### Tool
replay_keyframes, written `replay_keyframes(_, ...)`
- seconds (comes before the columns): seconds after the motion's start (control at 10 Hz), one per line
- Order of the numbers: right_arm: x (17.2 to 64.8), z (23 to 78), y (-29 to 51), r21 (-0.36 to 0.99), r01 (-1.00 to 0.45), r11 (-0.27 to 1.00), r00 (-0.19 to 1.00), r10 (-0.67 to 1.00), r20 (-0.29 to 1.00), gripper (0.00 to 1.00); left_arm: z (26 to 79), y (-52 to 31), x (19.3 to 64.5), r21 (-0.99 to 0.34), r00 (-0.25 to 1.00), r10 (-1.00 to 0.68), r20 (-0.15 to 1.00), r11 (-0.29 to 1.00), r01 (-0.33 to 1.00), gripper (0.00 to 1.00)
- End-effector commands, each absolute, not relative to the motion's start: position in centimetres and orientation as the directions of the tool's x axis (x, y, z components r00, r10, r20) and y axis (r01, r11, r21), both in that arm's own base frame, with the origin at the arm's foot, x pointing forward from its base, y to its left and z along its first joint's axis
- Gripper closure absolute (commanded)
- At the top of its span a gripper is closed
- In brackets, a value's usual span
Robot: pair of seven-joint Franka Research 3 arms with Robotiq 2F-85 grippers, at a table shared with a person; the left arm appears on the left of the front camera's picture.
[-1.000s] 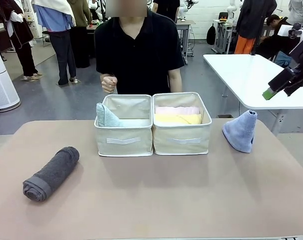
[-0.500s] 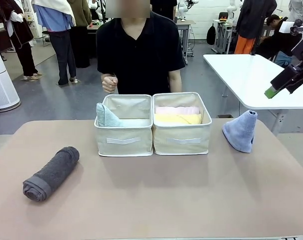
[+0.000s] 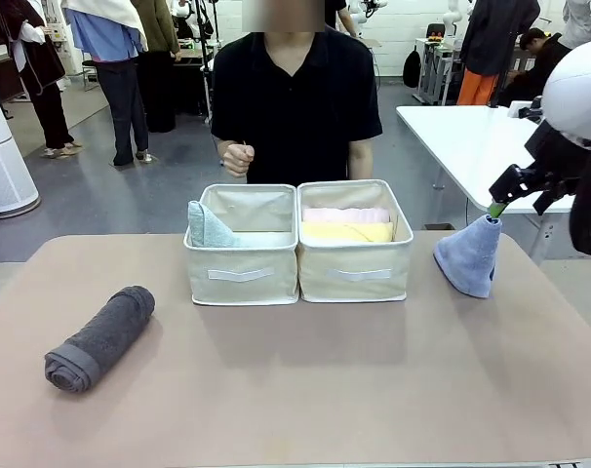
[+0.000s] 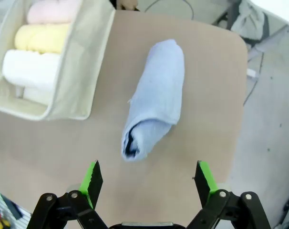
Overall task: Sort the towels based on their folding style.
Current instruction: Pick up another triangle-folded towel from the table and place it in the left Fabric basket.
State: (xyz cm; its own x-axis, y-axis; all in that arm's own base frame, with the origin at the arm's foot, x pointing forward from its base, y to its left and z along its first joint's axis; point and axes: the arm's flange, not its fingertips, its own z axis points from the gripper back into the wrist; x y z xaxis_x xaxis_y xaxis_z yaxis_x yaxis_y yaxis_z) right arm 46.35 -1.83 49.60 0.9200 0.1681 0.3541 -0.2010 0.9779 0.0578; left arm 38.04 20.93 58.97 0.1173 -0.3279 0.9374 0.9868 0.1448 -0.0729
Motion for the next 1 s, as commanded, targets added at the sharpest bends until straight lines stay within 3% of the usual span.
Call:
replay_keyframes(0.0,48.1,50.0,-1.3,0.057,-0.135,0.989,0.943,0.111,0.314,0.00,58.8,20.9,37.8,-0.056,0.097,-0.324,0.941,0.136,0.989,0.00)
replay_keyframes(0.3,50.6,47.7,-1.2,0.035,-0.059,0.998,0.967,0.048,0.250,0.00,58.8,20.9,37.8,-0.056,0.097,-0.324,0.941,0.136,0.989,0.00)
replay_keyframes(0.6,51.4,45.8,0.1,0.084,-0.075,0.994,0.989,0.063,0.137,0.00,58.8,20.9,37.8,-0.056,0.097,-0.324,0.941,0.136,0.989,0.00)
replay_keyframes(0.9,52.3,44.0,0.2,0.047,-0.048,0.998,0.994,0.043,0.098,0.00,58.8,20.9,37.8,-0.056,0.097,-0.324,0.941,0.136,0.989,0.00)
